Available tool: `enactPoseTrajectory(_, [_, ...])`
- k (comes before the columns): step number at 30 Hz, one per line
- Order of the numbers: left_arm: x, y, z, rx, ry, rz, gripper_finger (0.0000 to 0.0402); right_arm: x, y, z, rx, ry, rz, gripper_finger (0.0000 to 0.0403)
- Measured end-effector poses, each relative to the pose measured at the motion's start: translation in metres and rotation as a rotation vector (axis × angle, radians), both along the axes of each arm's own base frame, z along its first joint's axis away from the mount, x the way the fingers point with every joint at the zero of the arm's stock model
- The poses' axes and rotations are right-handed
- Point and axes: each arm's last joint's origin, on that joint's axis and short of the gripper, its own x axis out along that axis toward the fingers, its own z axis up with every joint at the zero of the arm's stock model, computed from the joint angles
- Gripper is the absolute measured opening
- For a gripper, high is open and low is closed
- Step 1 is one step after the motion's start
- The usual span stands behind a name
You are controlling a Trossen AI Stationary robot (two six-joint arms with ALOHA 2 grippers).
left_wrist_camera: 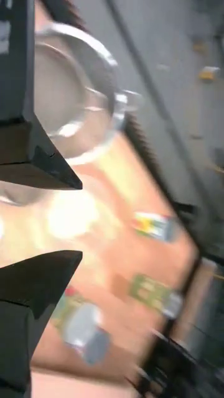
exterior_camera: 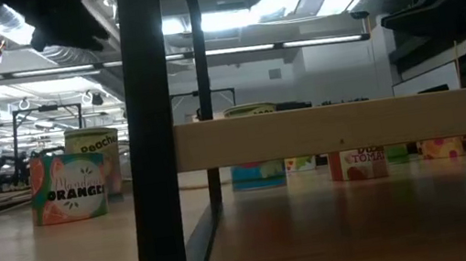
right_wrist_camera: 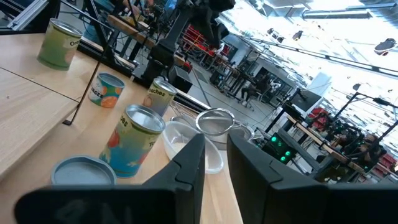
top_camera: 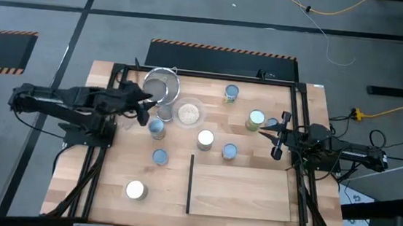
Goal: Pick and place cans onto a shelf
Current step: Put the blue can on the shelf
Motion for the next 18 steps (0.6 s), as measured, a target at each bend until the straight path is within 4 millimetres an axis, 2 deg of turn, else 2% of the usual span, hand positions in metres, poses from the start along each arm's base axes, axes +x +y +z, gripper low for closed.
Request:
enactPoseTrajectory(3, [0.005, 0.003, 0.005, -0.120, 0.109, 0.024, 0.0162, 0.000, 0.000, 0.000, -0.001, 0.000, 0.000, 0.0073])
enactPoseTrajectory(9, [0.010, 0.006, -0.014, -0.379, 0.302, 0.101, 0.0162, 0.000, 0.000, 0.000, -0.002, 0.001, 0.000, 0.0073])
enactPoseTrajectory(18, [0.028, 0.013, -0.037, -0.471, 0.431, 0.137, 0.0162, 0.000, 0.000, -0.001, 0.001, 0.008, 0.000, 0.0073])
